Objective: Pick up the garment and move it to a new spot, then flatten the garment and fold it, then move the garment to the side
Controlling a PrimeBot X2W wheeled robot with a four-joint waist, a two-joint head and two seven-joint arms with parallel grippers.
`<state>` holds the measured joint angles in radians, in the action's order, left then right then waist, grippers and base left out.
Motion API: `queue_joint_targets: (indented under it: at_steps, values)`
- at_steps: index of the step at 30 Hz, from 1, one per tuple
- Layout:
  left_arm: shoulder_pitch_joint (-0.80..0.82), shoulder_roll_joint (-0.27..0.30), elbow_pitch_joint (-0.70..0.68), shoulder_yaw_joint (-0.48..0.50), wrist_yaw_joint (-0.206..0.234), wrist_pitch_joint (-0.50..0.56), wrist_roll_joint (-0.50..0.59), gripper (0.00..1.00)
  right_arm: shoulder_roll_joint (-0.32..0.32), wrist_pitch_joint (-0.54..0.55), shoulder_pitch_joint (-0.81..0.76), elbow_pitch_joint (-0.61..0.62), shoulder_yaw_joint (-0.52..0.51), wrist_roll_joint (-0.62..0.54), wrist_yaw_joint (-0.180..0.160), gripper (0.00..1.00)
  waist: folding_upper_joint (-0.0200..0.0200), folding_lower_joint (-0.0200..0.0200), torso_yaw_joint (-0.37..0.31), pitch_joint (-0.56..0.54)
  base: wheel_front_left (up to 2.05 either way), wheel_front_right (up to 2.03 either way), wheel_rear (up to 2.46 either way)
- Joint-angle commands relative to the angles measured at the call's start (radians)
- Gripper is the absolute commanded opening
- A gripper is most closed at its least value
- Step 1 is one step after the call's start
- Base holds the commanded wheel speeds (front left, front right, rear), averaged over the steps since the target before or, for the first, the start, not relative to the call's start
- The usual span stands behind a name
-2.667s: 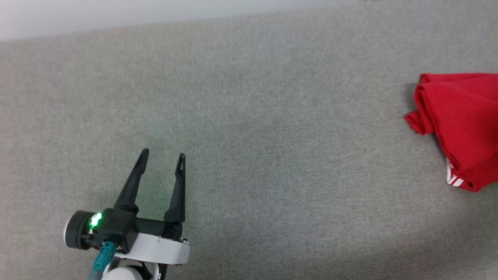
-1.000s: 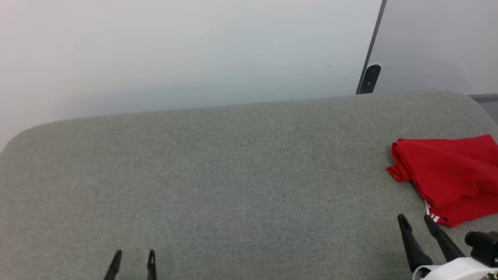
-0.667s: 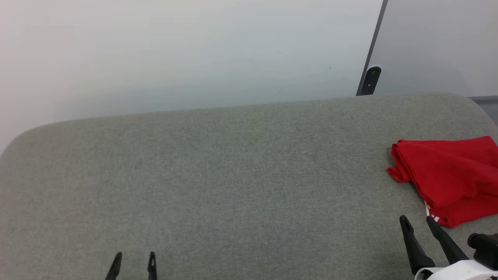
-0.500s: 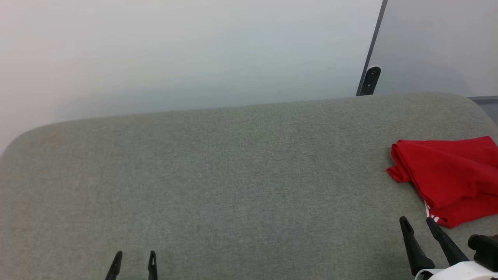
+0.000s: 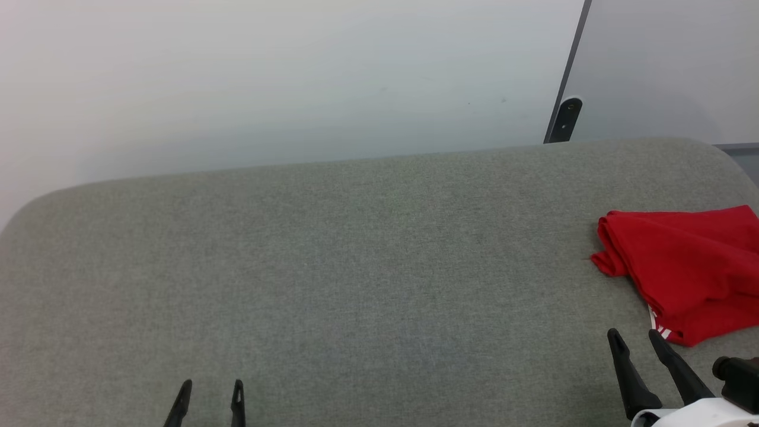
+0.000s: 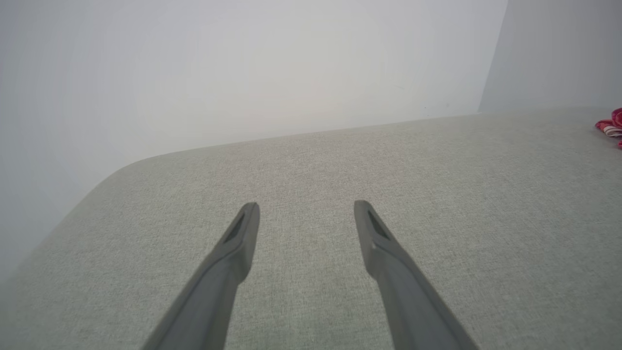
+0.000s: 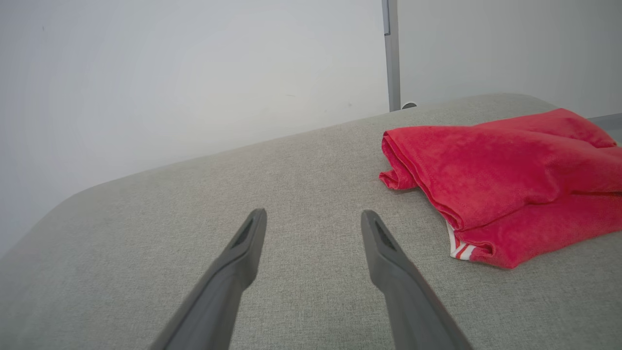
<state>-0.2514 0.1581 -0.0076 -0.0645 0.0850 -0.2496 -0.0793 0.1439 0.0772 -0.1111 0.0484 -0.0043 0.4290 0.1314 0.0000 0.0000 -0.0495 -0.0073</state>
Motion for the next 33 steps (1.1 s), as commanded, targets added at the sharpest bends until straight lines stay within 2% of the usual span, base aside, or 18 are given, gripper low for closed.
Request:
queue_joint_targets:
  at_steps: [1,8,9,14,33]
  values:
    - [-0.007,0.003,-0.003,-0.002,0.006,0.001,-0.003,1.00,0.002,-0.001,0.002,0.006,0.001,-0.001,-0.002,1.00,0.0000,0.0000,0.000,0.002,0.00,0.00,0.00]
    - [-0.010,0.007,-0.013,-0.007,0.009,-0.002,-0.006,1.00,0.002,-0.001,0.002,0.011,0.005,0.004,-0.002,1.00,0.0000,0.0000,-0.002,0.007,0.00,0.00,0.00]
    - [-0.001,0.004,-0.010,-0.007,0.004,0.002,-0.002,0.00,0.001,0.001,0.001,0.008,0.004,0.001,0.000,0.00,0.0000,0.0000,-0.002,0.007,0.00,0.00,0.00]
    - [-0.003,-0.008,0.031,-0.016,0.003,0.005,-0.006,0.00,-0.007,0.003,-0.009,-0.039,0.010,0.005,0.000,0.00,0.0000,0.0000,-0.002,0.008,0.00,0.00,0.00]
    - [0.083,-0.013,0.082,0.006,-0.048,0.069,-0.386,0.00,-0.027,0.011,0.047,-0.098,-0.019,0.282,0.000,0.00,0.0000,0.0000,0.005,0.008,0.00,0.00,0.00]
